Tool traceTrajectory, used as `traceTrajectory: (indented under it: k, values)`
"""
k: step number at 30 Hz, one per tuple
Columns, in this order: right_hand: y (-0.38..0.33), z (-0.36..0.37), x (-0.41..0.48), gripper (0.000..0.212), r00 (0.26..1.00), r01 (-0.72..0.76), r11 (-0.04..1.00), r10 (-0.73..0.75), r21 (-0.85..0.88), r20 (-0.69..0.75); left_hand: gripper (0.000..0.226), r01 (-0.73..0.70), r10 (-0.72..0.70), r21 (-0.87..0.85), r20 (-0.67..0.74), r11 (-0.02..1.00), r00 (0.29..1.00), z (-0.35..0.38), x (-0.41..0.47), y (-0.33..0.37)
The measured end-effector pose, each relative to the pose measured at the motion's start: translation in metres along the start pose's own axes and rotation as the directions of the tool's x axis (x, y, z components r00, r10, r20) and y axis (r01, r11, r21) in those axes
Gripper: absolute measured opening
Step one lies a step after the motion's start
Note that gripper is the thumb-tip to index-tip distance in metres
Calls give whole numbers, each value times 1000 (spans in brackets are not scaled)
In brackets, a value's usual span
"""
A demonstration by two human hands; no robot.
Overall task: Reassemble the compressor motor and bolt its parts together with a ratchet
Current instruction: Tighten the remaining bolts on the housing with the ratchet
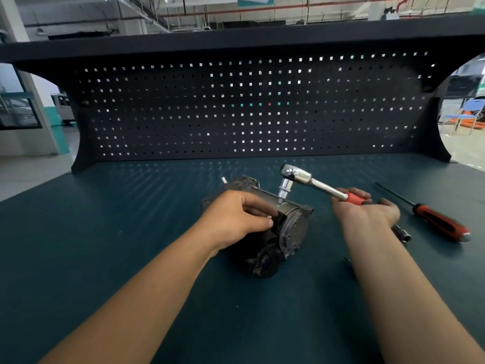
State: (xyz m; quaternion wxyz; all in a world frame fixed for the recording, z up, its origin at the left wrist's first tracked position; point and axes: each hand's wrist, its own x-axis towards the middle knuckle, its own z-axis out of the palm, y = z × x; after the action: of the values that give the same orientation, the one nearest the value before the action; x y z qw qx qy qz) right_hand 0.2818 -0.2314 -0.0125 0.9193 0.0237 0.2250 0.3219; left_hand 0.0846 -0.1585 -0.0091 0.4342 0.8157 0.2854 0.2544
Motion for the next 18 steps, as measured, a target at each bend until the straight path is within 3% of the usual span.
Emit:
traceTrajectory:
  k: [6,18]
  values:
    - [15,-9,4,31,999,-7,995,12,-96,47,14,27,-26,-42,25,999,999,0,-1,-4]
    - [9,-3,2,25,992,42,998,-37,-46,119,13,40,-37,-105,29,994,999,1,-1,-6]
